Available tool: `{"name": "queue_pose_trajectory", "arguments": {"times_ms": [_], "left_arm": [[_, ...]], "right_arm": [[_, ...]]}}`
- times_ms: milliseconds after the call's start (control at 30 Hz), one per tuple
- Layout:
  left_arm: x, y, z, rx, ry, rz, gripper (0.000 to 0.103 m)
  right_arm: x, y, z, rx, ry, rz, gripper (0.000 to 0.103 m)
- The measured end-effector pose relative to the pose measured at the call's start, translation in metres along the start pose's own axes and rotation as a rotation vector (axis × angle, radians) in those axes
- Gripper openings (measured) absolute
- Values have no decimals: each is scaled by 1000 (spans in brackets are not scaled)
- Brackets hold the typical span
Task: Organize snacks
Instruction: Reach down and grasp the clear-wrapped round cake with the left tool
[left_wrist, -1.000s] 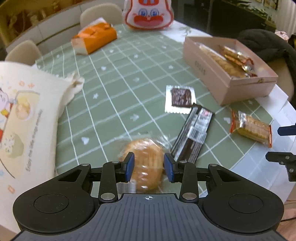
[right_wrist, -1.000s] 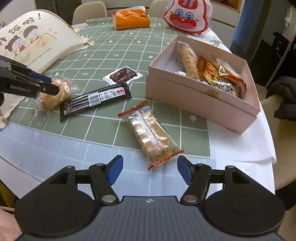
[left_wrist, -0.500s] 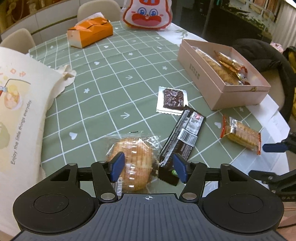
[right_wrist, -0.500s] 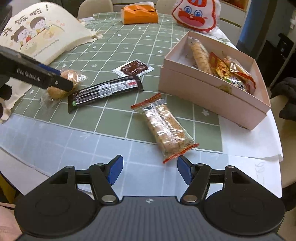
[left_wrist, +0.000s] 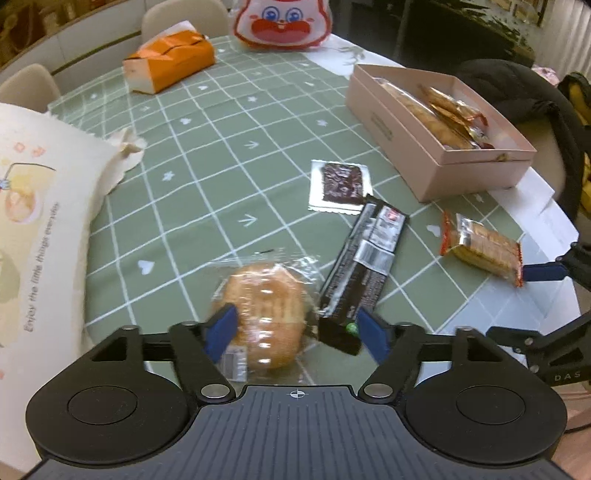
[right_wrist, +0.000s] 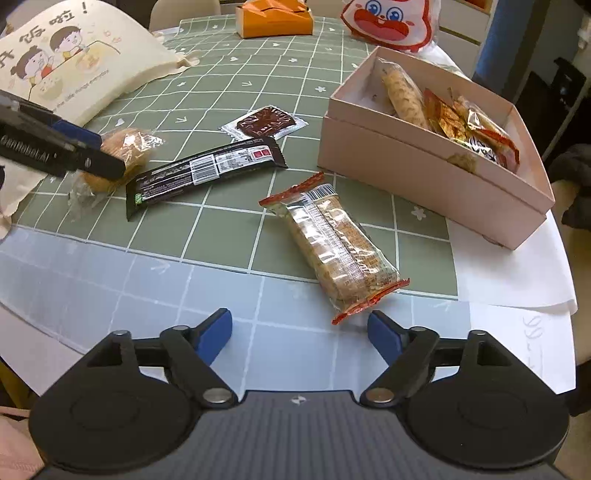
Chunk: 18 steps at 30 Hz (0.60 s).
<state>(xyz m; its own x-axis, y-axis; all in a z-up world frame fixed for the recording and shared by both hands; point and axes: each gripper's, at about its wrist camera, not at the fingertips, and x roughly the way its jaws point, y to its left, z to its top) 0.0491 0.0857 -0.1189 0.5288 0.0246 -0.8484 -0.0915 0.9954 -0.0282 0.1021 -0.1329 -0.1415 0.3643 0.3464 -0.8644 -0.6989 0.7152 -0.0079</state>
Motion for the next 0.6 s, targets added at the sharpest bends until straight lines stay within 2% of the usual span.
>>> {"name": "queue_pose_trajectory", "arguments": {"times_ms": [67, 167, 267, 433, 600], "left_arm": [[2, 3, 0, -21, -2, -28, 89], [-3, 10, 2, -68, -21, -47, 84], [-6, 15, 4, -77, -29, 2, 82], [6, 25, 6, -92, 15, 57, 82], [20, 42, 7, -169, 34, 39, 81]], "right_arm": [[1, -2, -1, 15, 1, 7, 87], [3, -5, -1, 34, 5, 20, 92], [5, -5, -2, 37, 6, 20, 96], [7, -4, -2, 27, 6, 26, 101], [7, -2, -4, 17, -7, 29, 103]]}}
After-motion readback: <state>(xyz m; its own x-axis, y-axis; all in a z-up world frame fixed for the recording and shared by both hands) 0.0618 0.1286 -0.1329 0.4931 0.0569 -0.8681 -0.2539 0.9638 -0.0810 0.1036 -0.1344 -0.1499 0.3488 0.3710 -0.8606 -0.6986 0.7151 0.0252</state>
